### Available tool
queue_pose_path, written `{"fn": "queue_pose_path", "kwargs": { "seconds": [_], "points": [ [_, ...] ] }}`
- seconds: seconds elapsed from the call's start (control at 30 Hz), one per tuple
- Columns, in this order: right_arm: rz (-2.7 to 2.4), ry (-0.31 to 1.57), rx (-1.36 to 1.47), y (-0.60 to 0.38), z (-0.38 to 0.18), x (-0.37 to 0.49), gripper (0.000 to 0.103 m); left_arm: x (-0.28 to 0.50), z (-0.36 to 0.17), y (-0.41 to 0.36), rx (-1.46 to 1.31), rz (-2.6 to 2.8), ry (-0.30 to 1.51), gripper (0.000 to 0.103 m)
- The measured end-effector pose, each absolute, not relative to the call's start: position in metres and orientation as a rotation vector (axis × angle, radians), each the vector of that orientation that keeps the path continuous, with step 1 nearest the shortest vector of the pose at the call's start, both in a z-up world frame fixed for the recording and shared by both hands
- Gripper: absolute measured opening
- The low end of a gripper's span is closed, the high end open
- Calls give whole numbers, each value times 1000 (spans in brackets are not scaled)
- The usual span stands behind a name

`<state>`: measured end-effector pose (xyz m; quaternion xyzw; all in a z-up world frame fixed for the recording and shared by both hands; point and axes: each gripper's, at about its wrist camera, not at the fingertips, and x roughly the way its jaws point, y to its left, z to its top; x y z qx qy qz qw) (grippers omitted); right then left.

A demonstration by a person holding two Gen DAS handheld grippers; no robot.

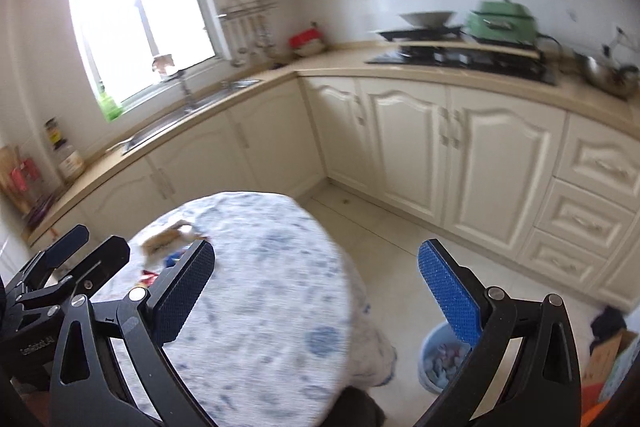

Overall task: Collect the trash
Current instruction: 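Bring both open tools back to the table, then grasp the round biscuit with the left tool while the right tool grasps the yellow snack bag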

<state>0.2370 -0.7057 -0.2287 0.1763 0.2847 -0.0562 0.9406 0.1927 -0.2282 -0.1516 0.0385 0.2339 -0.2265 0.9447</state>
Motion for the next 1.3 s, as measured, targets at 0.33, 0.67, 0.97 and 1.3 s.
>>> {"fn": "queue_pose_path", "kwargs": {
  "seconds": [0.33,0.67,0.97,1.3],
  "points": [
    [74,609,220,-585,-222,290,103,159,-176,-119,50,-218,481,102],
    [157,763,139,-534,-284,354,103,176,-238,-80,40,-127,645,102],
    [189,868,113,-524,-327,411,103,224,-279,-80,20,-123,799,97],
    [216,965,88,-509,-375,470,103,268,-292,-76,17,-149,899,69]
  ]
}}
